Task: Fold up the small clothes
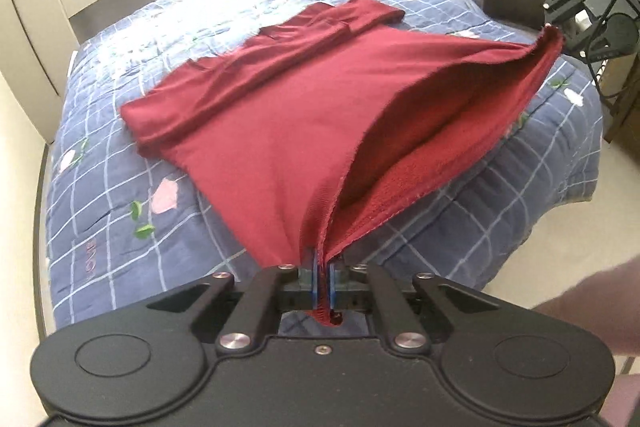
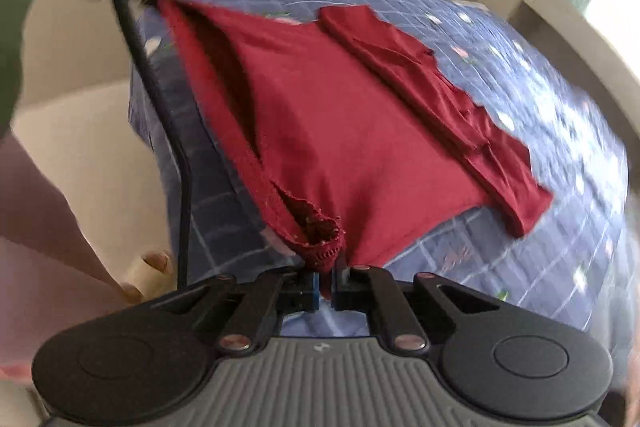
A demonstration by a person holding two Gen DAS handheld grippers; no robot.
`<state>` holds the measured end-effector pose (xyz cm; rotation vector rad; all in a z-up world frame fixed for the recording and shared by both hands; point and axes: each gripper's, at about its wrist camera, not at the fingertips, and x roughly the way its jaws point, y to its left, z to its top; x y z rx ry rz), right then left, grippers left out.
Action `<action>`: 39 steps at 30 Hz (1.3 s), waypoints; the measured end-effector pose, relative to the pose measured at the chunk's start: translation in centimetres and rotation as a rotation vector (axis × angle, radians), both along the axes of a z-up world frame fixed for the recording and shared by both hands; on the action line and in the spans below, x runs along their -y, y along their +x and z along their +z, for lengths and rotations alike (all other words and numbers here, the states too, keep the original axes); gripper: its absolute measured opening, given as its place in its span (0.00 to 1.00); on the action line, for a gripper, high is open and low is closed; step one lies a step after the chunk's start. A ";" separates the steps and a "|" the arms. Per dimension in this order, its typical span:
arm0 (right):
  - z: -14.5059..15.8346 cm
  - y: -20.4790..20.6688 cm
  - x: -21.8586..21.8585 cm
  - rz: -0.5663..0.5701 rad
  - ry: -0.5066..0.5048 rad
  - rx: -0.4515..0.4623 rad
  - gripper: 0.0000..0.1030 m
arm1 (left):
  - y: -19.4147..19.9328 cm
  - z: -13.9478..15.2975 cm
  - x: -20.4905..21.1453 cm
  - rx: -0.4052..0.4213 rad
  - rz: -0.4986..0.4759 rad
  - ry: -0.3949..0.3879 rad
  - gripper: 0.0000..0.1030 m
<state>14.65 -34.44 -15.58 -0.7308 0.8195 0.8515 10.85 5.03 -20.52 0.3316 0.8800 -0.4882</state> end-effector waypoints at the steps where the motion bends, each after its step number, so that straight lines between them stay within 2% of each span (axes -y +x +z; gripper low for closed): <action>1: 0.5 0.1 0.1 -0.044 0.031 -0.023 0.05 | -0.3 0.3 -0.3 -0.010 0.013 -0.006 0.04; 6: 2.6 1.9 0.5 -0.197 0.149 -0.070 0.05 | -0.6 1.8 -1.4 -0.070 0.118 -0.088 0.04; 9: 3.9 3.8 0.4 -0.236 0.185 -0.066 0.06 | 0.6 3.4 -2.0 -0.059 0.191 -0.122 0.05; 13: 6.1 8.7 0.1 -0.299 0.245 -0.039 0.06 | 3.5 5.6 -2.6 -0.038 0.259 -0.143 0.05; 18: 7.5 17.4 0.4 -0.375 0.322 -0.018 0.06 | 10.0 8.1 -2.5 0.011 0.314 -0.166 0.05; 23: 5.9 27.1 0.2 -0.418 0.330 -0.061 0.06 | 19.8 8.8 -2.7 0.009 0.420 -0.215 0.05; 27: 2.8 33.8 -0.9 -0.439 0.287 -0.107 0.06 | 28.8 7.5 -2.3 -0.069 0.507 -0.216 0.06; 31: -0.4 38.7 -1.3 -0.481 0.278 -0.150 0.06 | 35.7 4.1 -2.2 -0.161 0.568 -0.198 0.06; 34: -2.7 41.8 -1.5 -0.502 0.286 -0.198 0.08 | 39.4 1.3 -2.9 -0.231 0.636 -0.236 0.07; 37: -4.7 43.6 -1.8 -0.533 0.261 -0.220 0.22 | 41.6 -0.9 -3.6 -0.265 0.712 -0.269 0.10; 38: -4.8 43.9 -1.8 -0.537 0.265 -0.219 0.32 | 42.2 -1.6 -3.8 -0.274 0.733 -0.276 0.12; 39: -4.9 44.0 -1.8 -0.540 0.271 -0.216 0.44 | 42.5 -2.2 -3.9 -0.288 0.758 -0.282 0.19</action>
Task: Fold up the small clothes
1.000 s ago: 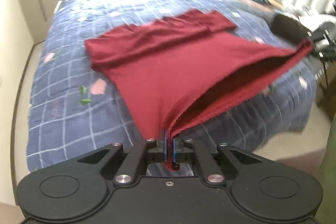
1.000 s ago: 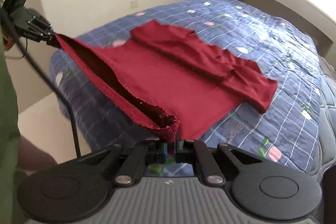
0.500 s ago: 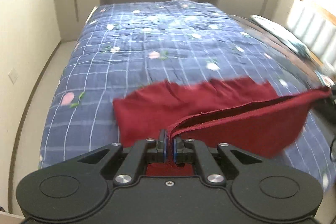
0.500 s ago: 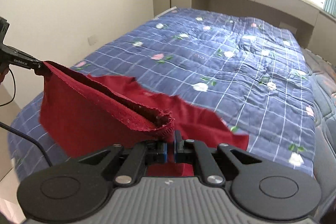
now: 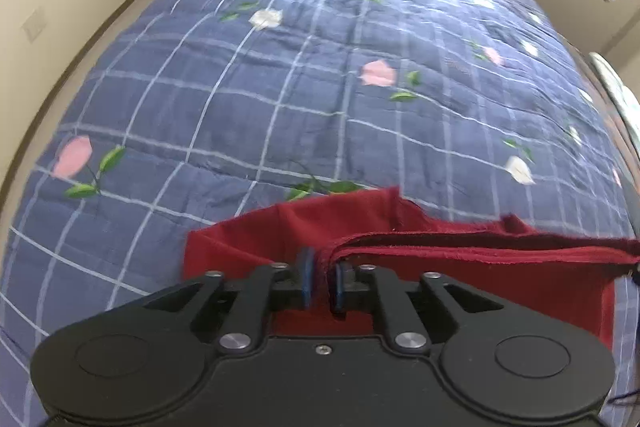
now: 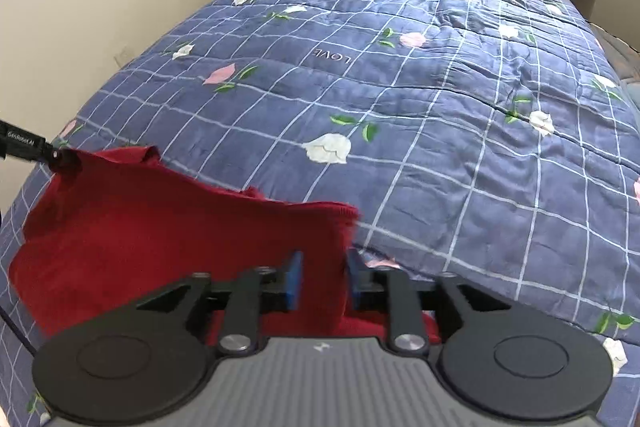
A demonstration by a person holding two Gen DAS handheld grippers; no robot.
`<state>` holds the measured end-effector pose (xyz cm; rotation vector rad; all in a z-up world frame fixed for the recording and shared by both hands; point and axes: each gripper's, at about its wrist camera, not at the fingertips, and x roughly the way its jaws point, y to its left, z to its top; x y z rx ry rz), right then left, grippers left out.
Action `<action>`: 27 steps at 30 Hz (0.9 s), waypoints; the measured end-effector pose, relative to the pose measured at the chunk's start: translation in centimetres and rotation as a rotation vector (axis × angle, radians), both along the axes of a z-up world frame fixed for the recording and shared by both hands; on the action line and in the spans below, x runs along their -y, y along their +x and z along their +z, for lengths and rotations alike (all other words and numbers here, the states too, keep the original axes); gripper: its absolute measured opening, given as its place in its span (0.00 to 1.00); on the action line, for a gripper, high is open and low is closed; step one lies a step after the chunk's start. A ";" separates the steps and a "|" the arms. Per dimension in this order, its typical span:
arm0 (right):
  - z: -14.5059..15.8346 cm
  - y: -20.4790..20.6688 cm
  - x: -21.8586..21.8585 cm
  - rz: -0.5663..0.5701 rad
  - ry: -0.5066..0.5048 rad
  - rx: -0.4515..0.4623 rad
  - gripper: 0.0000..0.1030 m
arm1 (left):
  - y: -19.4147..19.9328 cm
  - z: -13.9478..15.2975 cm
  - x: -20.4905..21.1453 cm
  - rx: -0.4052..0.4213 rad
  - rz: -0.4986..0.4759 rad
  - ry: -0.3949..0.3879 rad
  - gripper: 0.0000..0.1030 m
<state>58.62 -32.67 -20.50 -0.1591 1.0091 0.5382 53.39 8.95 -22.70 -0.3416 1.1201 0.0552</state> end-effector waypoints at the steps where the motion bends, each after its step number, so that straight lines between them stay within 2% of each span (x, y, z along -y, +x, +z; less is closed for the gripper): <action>1: -0.1 -0.1 0.0 -0.011 0.002 0.012 0.51 | 0.3 -0.6 -0.1 -0.015 0.028 -0.011 0.25; 2: 0.0 -0.1 -0.1 -0.019 0.004 0.023 0.58 | 0.4 -1.0 -0.3 -0.025 0.052 -0.025 0.30; 3: 0.0 -0.4 -0.1 -0.025 0.010 0.033 0.64 | 0.5 -1.2 -0.5 -0.028 0.070 -0.039 0.42; 4: 0.0 -0.6 -0.3 -0.029 0.015 0.039 0.68 | 0.2 -1.3 -0.6 -0.024 0.087 -0.049 0.58; 6: -0.1 -1.5 -0.8 -0.025 0.017 0.072 0.80 | -0.3 -1.2 -0.6 -0.007 0.124 -0.035 0.75; 8: -0.4 -2.6 -1.4 -0.041 0.009 0.104 0.89 | -1.0 -0.9 -0.6 0.019 0.159 -0.008 0.79; 9: -0.7 -3.0 -1.8 -0.056 -0.009 0.123 0.94 | -1.3 -0.8 -0.6 0.025 0.176 0.002 0.86; 10: -1.3 -3.6 -2.2 -0.083 -0.047 0.149 0.95 | -1.7 -0.6 -0.5 0.032 0.196 0.014 0.93; 12: -2.5 -3.8 -2.8 -0.159 -0.146 0.166 0.96 | -2.3 -0.7 -0.3 0.061 0.225 0.047 0.99; 14: -4.0 -3.6 -2.7 -0.242 -0.213 0.152 0.96 | -2.5 -1.5 0.0 0.059 0.233 0.112 0.99; 17: -4.2 -3.7 -2.0 -0.286 -0.209 0.159 0.96 | -1.6 -4.0 -0.7 -0.034 0.270 0.184 0.93; 19: -3.5 -4.2 -1.9 -0.282 -0.208 0.183 0.97 | -1.3 -4.9 -2.2 -0.064 0.330 0.164 0.91; 22: -1.7 -5.3 -1.6 -0.307 -0.161 0.179 0.99 | -1.7 -4.3 -4.2 -0.042 0.410 0.086 0.91; 24: 0.0 -6.7 -1.7 -0.348 -0.125 0.169 1.00 | -2.2 -2.9 -4.6 -0.020 0.409 0.061 0.92; 27: 2.4 -9.9 -2.2 -0.377 -0.061 0.150 1.00 | -3.7 -0.3 -3.9 0.019 0.374 0.064 0.94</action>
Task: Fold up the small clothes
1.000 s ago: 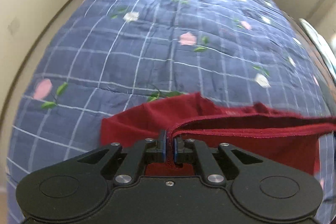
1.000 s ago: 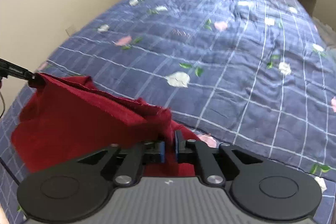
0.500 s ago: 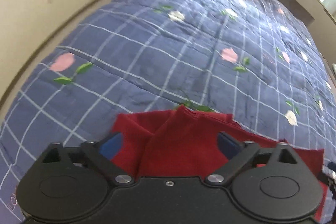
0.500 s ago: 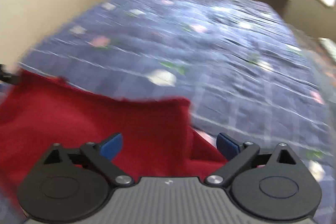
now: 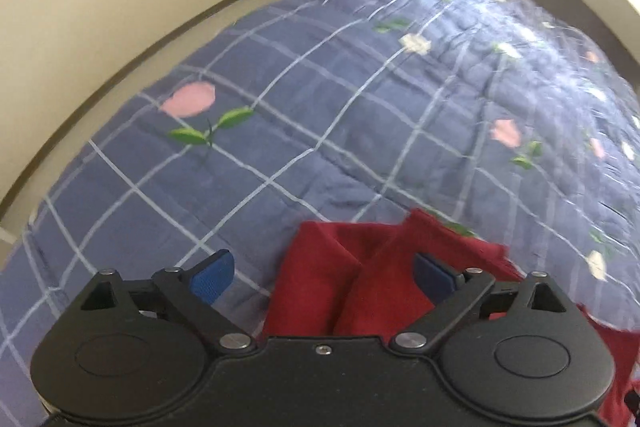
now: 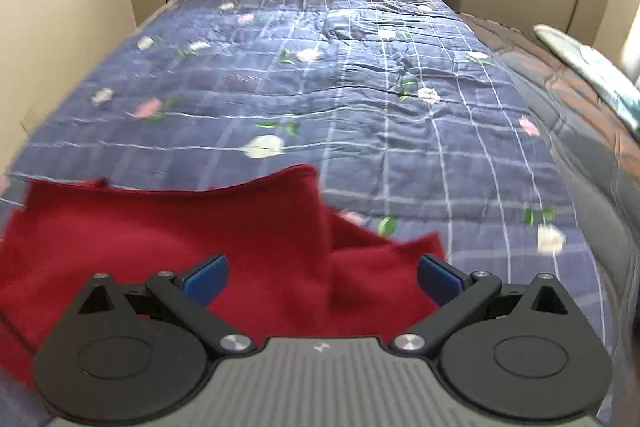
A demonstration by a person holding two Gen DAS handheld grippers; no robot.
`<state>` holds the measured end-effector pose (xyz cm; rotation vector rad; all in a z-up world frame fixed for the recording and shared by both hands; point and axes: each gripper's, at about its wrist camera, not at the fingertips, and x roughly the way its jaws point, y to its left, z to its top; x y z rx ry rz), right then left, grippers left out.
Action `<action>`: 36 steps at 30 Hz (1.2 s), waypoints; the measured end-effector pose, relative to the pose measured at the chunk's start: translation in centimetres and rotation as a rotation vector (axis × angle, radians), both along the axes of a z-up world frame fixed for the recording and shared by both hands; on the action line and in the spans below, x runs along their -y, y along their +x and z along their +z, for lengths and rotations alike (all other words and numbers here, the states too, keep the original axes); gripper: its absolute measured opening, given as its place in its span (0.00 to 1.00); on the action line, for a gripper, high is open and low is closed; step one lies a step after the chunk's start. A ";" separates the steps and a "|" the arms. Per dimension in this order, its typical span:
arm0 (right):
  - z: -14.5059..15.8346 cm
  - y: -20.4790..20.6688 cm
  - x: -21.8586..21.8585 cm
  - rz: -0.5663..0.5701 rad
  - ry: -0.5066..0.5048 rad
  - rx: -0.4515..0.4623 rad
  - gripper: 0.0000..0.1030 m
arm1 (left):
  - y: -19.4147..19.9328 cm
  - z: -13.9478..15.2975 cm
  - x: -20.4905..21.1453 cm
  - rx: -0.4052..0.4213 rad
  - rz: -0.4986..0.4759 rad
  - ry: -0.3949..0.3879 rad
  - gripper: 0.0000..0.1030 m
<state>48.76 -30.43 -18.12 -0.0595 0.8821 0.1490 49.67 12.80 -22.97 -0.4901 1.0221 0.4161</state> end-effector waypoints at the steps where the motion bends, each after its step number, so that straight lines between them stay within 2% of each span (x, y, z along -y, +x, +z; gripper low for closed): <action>1: 0.8 -1.5 -0.3 -0.005 0.025 -0.006 1.00 | -0.8 1.1 0.5 0.015 -0.011 0.001 0.96; 5: 3.9 -7.3 -1.6 -0.017 0.062 -0.016 1.00 | -5.6 5.4 3.3 0.062 -0.048 -0.005 0.99; 11: 9.4 -15.4 -3.0 -0.042 0.105 -0.010 1.00 | -14.9 10.7 6.8 0.077 -0.111 -0.033 0.99; 14: 12.5 -18.3 -3.9 -0.035 0.121 0.019 1.00 | -19.2 13.2 7.8 0.066 -0.123 -0.051 0.99; 16: 14.9 -20.2 -4.7 -0.027 0.117 0.059 1.00 | -21.6 15.1 8.5 0.060 -0.150 -0.038 0.99; 23: 21.0 -25.1 -6.1 0.032 0.133 0.170 1.00 | -28.2 21.4 9.9 0.114 -0.222 0.026 0.99; 29: 21.8 -26.1 -6.7 0.077 0.118 0.187 1.00 | -31.5 25.4 10.8 0.168 -0.249 0.099 0.99; 36: 19.4 -22.5 -6.1 0.137 0.095 0.152 1.00 | -30.7 25.4 11.4 0.129 -0.196 0.105 0.99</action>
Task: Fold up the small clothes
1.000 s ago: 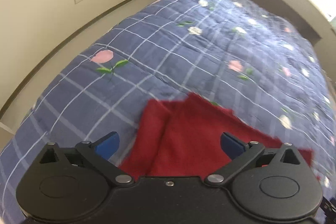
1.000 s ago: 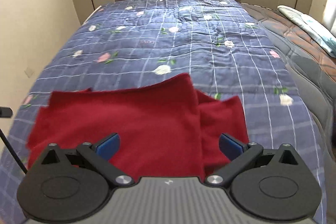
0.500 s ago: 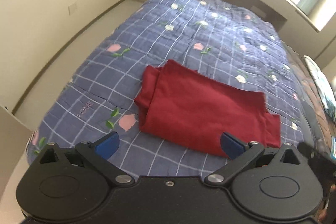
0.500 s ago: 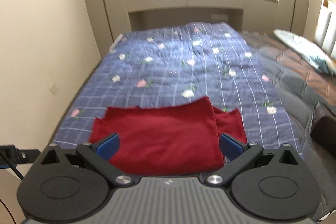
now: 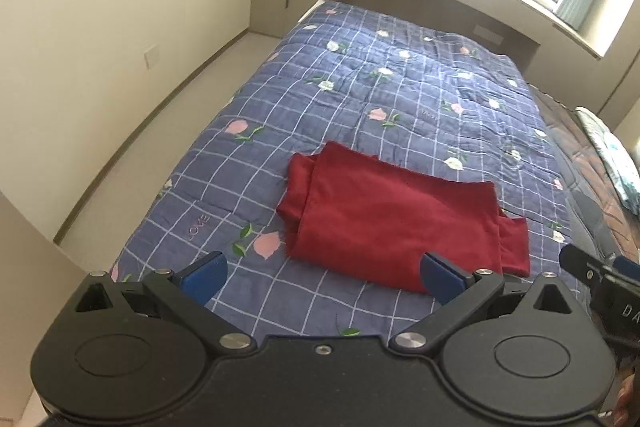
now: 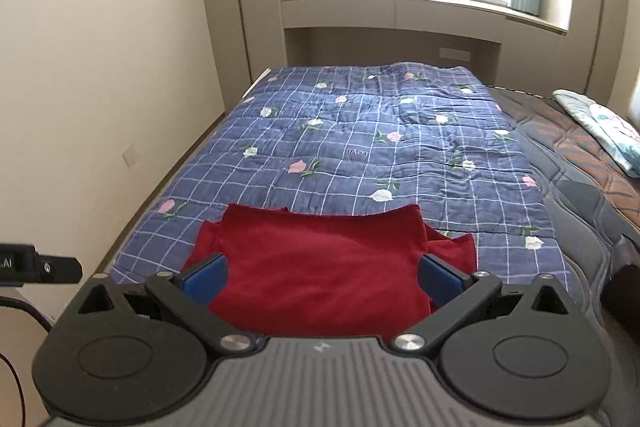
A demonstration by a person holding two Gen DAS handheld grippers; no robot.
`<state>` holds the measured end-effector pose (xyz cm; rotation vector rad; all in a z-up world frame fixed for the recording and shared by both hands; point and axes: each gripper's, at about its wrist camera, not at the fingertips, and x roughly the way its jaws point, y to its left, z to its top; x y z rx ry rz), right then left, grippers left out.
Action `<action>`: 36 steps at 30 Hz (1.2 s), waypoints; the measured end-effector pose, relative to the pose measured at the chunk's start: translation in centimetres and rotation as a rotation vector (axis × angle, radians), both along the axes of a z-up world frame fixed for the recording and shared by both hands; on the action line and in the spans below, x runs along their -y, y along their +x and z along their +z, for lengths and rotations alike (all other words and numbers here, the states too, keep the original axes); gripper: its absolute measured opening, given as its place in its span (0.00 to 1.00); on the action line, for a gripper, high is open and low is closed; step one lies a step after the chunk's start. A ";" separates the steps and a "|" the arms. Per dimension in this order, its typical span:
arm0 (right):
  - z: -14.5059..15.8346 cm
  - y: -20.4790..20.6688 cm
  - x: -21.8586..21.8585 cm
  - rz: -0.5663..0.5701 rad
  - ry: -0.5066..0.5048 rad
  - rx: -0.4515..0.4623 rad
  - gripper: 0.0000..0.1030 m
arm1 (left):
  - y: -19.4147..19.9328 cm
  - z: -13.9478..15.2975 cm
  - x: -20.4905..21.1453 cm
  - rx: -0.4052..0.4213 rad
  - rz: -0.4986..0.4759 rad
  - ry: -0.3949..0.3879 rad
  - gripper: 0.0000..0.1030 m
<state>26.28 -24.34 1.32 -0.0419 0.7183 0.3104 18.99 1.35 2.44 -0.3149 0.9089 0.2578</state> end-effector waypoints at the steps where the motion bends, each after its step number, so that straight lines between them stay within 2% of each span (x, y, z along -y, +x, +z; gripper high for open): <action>1: -0.4 0.8 0.1 0.010 -0.006 -0.012 1.00 | 0.4 -0.2 0.2 -0.006 0.009 0.002 0.99; 6: -3.4 6.2 0.9 0.072 -0.044 -0.107 1.00 | 3.6 -2.0 1.1 -0.045 0.086 -0.006 0.99; 11: -7.1 11.0 1.0 0.127 -0.089 -0.184 1.00 | 6.8 -5.5 1.8 -0.121 0.194 -0.049 0.99; 16: -11.9 13.9 0.1 0.184 -0.143 -0.265 1.00 | 7.9 -9.1 2.2 -0.129 0.264 -0.114 0.99; 20: -15.7 15.5 -1.0 0.200 -0.156 -0.280 1.00 | 8.0 -12.0 1.8 -0.142 0.327 -0.144 0.99; 23: -18.4 16.3 -1.8 0.183 -0.166 -0.230 1.00 | 8.1 -14.6 0.9 -0.098 0.360 -0.160 0.99; 27: -21.6 16.3 -3.0 0.194 -0.177 -0.102 1.00 | 9.6 -18.8 -0.7 -0.055 0.428 -0.128 0.99; 31: -24.2 16.4 -4.0 0.186 -0.190 0.034 1.00 | 12.2 -23.2 -3.0 -0.024 0.427 -0.135 0.99; 36: -27.2 16.4 -5.2 0.220 -0.201 0.037 1.00 | 14.9 -27.3 -4.6 0.029 0.365 -0.142 0.99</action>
